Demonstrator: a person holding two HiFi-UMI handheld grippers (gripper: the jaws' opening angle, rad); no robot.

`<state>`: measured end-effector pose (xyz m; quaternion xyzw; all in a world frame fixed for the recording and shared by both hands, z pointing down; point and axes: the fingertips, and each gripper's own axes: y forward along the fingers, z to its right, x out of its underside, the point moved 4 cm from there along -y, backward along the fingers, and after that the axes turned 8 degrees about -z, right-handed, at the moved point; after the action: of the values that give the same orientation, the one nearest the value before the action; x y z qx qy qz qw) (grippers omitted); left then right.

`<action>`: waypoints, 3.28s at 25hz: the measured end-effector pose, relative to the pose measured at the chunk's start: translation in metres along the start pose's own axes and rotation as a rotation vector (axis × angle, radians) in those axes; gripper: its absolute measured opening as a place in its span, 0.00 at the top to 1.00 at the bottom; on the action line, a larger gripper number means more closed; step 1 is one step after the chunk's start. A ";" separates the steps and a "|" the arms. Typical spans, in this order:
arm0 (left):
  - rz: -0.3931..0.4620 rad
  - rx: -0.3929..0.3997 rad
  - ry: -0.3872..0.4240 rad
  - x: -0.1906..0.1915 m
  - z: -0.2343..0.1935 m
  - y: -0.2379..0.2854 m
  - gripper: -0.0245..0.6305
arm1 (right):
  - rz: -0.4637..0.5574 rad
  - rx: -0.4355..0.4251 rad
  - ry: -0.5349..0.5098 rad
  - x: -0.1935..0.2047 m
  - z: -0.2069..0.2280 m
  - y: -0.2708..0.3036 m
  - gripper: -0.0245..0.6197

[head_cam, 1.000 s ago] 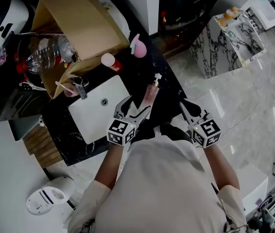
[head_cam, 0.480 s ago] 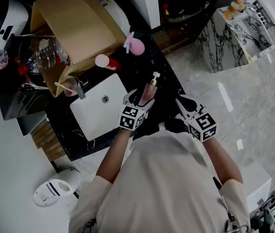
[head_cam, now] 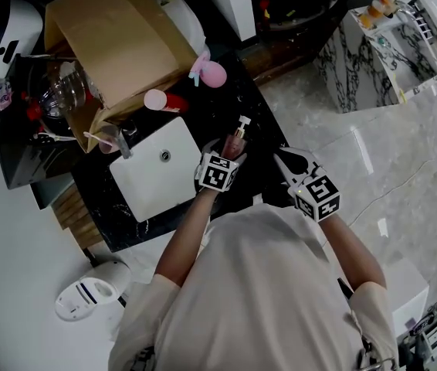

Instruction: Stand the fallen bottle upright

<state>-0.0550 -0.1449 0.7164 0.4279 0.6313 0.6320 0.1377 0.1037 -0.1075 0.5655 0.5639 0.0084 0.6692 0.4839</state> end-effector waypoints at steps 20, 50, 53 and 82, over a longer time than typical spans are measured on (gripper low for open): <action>-0.129 -0.159 -0.172 0.011 -0.008 0.048 0.43 | -0.030 -0.028 0.034 0.012 0.037 -0.003 0.90; 0.349 -0.173 -0.099 0.006 0.020 -0.055 0.47 | -0.040 -0.033 -0.024 0.023 0.005 -0.020 0.90; 0.394 -0.178 -0.118 0.012 0.019 -0.068 0.47 | -0.036 -0.036 -0.038 0.019 0.000 -0.020 0.90; 0.610 -0.241 -0.142 0.008 0.006 -0.106 0.47 | -0.036 -0.031 -0.115 -0.002 -0.017 -0.018 0.90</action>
<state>-0.0946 -0.1179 0.6219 0.6205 0.3838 0.6829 0.0354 0.1021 -0.0900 0.5483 0.5935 -0.0199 0.6269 0.5044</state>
